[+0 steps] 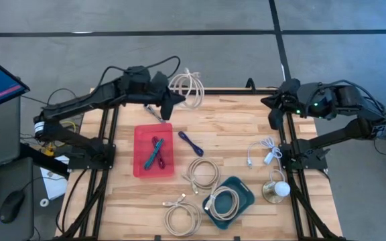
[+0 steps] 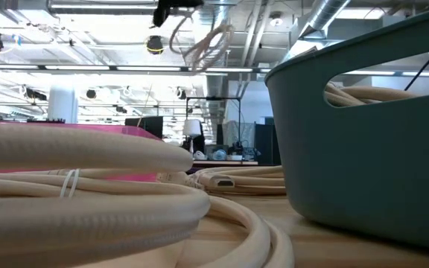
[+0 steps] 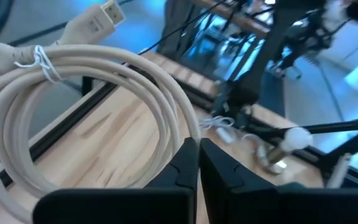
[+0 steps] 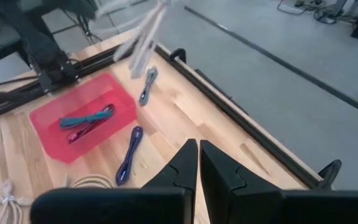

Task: Pick & Place USB Port
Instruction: Put the white HDMI cable into the blue bin

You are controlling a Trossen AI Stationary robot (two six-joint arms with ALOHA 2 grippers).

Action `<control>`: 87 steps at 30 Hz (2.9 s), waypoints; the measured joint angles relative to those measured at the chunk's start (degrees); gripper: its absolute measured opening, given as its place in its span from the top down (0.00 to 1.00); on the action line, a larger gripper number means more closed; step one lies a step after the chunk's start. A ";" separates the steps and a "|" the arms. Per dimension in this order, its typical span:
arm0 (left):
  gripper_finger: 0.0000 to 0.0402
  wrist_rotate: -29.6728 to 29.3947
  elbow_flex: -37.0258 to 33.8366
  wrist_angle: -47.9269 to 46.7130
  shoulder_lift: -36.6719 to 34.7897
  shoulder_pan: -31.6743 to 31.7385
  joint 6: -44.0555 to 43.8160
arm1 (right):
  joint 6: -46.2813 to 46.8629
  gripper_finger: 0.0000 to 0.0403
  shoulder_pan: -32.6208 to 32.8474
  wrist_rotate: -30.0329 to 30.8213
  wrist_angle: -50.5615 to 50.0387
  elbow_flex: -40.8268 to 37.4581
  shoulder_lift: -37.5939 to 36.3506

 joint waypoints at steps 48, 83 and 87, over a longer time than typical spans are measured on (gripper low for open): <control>0.76 5.90 -7.32 1.49 0.73 -11.41 1.54 | 3.53 0.76 -8.51 -3.63 -0.24 -0.02 14.15; 0.60 1.16 -7.32 -11.65 21.47 -18.96 10.43 | 3.48 0.76 -15.91 -3.67 -3.89 0.00 14.15; 0.60 0.56 -7.32 -11.82 24.14 -18.93 10.35 | 3.46 0.76 -15.91 -3.67 -3.89 0.00 14.15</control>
